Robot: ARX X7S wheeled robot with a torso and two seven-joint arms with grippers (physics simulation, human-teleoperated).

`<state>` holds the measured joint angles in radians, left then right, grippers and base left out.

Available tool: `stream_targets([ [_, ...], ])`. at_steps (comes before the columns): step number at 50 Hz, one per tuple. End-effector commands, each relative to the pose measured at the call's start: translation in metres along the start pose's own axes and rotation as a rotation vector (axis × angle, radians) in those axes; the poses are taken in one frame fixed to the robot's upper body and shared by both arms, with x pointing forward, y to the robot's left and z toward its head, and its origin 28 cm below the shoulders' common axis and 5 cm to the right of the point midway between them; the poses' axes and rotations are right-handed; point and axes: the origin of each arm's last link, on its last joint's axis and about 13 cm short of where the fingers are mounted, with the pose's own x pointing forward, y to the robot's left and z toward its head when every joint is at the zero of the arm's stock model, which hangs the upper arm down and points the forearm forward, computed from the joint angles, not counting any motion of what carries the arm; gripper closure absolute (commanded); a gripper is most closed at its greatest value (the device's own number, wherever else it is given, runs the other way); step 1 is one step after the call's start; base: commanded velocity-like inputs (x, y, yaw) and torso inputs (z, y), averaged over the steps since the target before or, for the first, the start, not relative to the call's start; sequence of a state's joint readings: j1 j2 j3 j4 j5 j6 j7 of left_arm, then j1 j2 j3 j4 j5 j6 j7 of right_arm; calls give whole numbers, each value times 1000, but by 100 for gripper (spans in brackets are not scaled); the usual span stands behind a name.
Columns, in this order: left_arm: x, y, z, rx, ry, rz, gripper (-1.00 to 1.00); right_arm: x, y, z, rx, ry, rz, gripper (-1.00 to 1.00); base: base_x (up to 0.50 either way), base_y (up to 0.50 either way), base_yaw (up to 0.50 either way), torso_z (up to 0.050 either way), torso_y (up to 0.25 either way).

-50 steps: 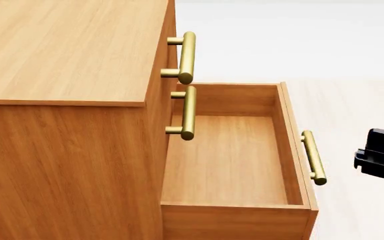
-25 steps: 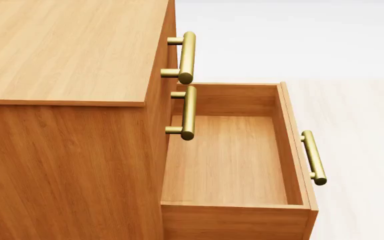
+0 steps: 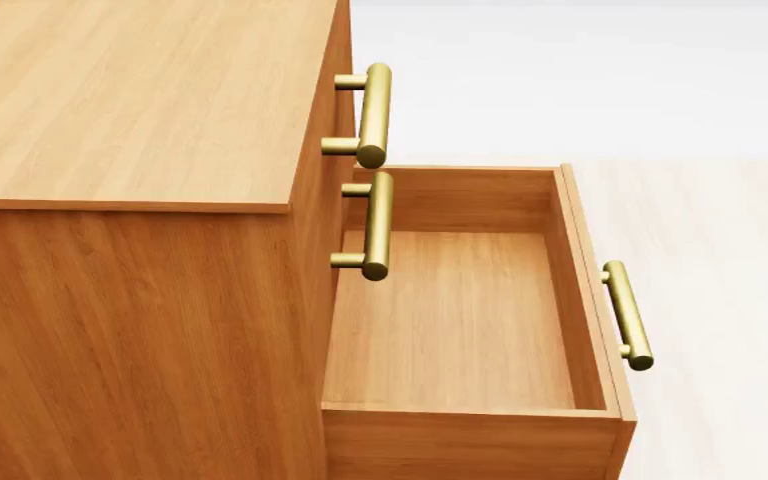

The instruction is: Put the bowl in the bottom drawer of the cabinet and close it.

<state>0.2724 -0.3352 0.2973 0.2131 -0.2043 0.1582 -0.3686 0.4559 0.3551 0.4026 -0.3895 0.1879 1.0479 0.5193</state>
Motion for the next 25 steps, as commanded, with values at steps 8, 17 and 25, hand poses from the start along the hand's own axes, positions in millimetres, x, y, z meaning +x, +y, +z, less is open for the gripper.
stream_targets([
  [8,-1,0,3,0,0,0,-100,7,-4,-12,20,138,-128,-100,0,0,0,0,0],
  [17,-1,0,4,2,0,1,-100,10,-6,-20,19,179,-184,-100,0,0,0,0,0],
  [25,-1,0,0,3,0,1,-100,12,-9,-24,24,209,-230,-100,0,0,0,0,0],
])
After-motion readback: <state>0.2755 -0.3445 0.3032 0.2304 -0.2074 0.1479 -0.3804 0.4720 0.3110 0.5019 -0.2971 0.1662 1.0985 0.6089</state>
